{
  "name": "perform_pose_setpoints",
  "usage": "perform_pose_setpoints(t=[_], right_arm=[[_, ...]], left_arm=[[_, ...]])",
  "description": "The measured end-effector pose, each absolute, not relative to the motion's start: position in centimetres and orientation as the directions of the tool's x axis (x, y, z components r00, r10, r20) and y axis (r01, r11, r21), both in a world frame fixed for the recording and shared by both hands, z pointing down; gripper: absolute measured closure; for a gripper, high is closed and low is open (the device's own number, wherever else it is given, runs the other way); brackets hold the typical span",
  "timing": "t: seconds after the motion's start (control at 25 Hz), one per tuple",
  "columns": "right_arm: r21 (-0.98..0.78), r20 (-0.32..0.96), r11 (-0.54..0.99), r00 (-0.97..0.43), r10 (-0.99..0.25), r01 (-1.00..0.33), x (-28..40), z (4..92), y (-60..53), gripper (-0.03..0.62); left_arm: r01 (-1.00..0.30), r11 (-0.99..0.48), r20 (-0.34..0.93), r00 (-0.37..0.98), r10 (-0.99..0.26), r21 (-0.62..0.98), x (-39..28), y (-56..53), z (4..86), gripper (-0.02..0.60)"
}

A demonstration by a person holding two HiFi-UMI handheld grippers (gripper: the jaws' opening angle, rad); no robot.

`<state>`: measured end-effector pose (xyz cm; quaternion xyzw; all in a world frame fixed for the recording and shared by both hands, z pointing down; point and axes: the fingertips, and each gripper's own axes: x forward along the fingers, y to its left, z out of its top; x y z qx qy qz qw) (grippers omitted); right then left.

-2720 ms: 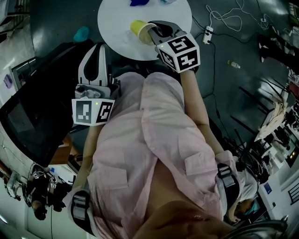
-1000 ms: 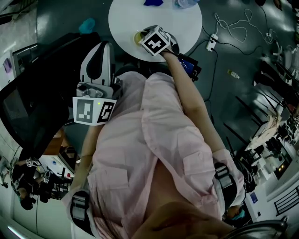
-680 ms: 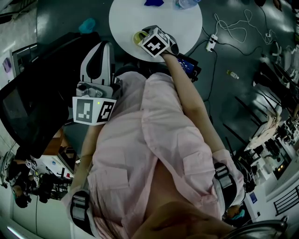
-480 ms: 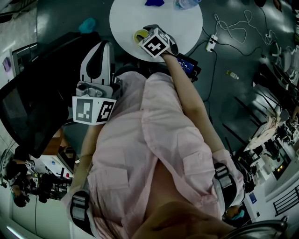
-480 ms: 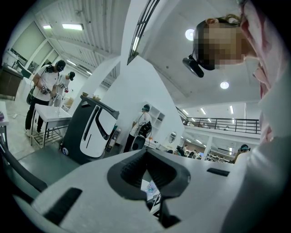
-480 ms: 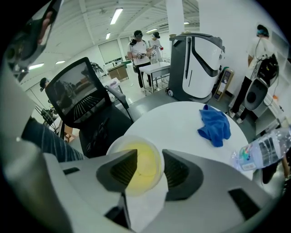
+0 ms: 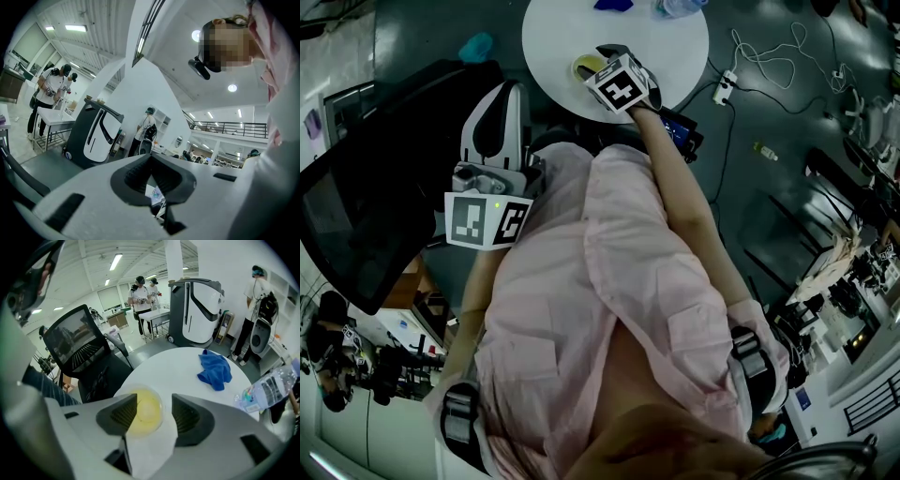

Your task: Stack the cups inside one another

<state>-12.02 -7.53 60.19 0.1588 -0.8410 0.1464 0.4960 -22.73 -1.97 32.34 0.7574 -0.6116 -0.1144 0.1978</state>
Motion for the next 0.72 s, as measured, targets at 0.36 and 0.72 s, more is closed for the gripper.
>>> perform_pose_setpoints(t=[0.36,0.72], right_arm=[[-0.058,0.863,0.901,-0.476,-0.172,-0.430,-12.7,59.3,-8.2,0.382],[-0.024,0.831,0.884,-0.501,-0.241,-0.466,-12.8,57.6,-9.1,0.395]], left_arm=[[-0.883,-0.168,0.068,0.219,-0.973,0.438,-23.0,-1.7,32.3,0.566],[-0.883,-0.174,0.067,0.224,-0.972,0.435,-22.7,-1.7,32.2,0.566]])
